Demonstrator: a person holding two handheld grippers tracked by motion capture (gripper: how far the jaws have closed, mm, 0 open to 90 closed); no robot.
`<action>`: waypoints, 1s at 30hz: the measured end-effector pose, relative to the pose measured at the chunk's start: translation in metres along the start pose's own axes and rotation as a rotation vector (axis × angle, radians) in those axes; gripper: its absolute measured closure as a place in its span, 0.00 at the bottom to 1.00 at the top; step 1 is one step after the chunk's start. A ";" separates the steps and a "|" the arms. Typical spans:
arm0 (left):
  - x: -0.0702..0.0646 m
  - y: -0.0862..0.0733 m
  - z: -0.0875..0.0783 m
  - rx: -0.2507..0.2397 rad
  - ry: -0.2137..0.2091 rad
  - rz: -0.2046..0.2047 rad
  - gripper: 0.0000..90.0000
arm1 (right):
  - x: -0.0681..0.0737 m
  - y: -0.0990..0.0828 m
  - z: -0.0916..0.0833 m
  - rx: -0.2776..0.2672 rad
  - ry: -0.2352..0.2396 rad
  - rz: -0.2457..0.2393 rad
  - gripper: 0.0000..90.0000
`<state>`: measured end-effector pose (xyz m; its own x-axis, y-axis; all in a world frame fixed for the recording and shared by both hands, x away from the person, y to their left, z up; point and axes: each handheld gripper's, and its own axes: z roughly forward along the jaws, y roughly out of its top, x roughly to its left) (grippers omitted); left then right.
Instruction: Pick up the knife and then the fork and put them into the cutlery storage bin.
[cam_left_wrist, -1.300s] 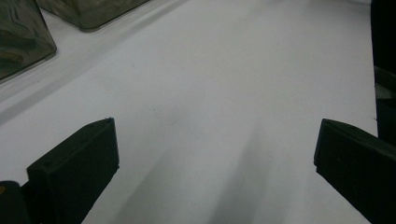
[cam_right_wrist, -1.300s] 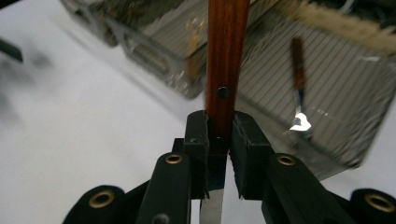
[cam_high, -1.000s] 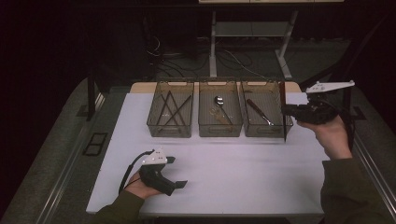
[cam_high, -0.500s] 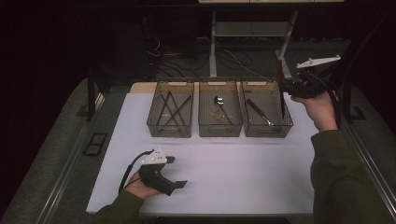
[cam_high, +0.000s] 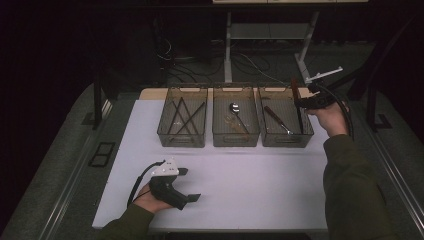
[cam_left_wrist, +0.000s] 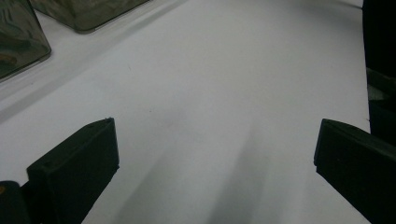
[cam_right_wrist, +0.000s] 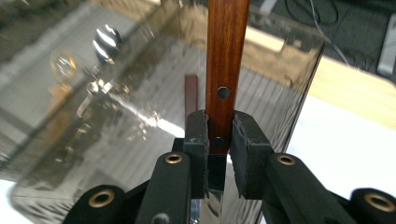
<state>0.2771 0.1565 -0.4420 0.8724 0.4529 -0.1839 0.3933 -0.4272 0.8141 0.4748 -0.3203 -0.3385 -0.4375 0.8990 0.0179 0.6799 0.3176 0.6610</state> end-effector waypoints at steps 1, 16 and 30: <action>0.000 0.000 0.000 -0.002 0.000 -0.001 0.00 | -0.001 0.000 0.003 0.008 0.002 0.007 0.86; 0.000 0.000 0.000 -0.005 -0.004 0.002 0.00 | 0.010 -0.004 0.049 0.133 0.027 0.035 0.64; 0.000 0.001 -0.001 -0.009 0.011 0.006 0.00 | 0.028 -0.023 0.018 -0.073 0.111 -0.024 0.32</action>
<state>0.2769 0.1569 -0.4404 0.8718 0.4584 -0.1729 0.3852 -0.4233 0.8200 0.4575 -0.2967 -0.3666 -0.5182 0.8513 0.0823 0.6258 0.3118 0.7149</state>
